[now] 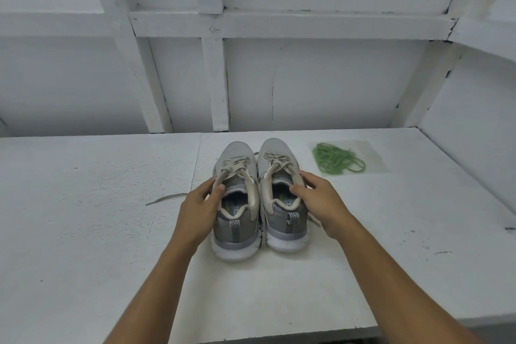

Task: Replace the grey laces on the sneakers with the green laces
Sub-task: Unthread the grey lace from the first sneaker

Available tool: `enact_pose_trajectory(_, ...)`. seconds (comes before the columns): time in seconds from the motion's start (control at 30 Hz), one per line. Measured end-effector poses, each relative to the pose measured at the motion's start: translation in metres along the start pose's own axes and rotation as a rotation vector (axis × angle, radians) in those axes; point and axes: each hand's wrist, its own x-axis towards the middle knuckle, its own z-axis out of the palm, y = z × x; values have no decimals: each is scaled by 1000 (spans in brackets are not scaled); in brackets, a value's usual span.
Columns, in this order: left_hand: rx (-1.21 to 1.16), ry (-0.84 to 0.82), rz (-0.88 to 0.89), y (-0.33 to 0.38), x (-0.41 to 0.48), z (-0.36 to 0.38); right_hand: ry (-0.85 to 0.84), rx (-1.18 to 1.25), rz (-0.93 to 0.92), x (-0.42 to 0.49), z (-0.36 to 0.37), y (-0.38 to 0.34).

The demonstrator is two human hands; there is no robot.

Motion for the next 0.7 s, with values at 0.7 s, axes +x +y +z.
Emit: enact_pose_trajectory(0.7, -35, 12, -9, -5, 0, 3, 167, -166, -48, 23, -38, -5)
